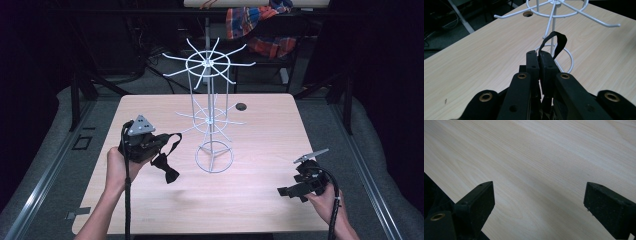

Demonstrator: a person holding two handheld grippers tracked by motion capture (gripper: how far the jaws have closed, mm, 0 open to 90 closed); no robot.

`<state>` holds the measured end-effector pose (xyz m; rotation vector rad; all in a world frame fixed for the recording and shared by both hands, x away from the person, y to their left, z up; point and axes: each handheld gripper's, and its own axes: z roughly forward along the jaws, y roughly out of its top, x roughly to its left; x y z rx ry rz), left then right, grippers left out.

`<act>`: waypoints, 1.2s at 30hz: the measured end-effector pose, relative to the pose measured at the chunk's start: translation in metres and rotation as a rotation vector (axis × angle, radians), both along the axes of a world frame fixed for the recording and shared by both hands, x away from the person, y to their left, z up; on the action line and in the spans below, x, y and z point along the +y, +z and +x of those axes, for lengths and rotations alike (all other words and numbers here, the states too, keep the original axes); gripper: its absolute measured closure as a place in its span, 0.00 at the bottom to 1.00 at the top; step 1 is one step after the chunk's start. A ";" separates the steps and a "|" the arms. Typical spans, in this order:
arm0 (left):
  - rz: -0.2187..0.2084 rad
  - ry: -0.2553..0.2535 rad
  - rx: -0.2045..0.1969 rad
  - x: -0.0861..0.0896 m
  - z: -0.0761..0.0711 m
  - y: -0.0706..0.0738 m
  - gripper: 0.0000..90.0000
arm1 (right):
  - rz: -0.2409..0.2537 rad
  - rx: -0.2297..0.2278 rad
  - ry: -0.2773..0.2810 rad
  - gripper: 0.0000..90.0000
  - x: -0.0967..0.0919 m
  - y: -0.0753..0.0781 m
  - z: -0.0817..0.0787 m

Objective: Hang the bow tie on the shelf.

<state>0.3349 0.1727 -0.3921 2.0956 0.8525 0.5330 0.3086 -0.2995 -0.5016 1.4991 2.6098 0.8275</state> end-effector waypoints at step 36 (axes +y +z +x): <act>0.000 0.011 0.032 -0.009 0.022 -0.011 0.97 | -0.007 0.010 0.005 0.11 0.000 -0.001 0.000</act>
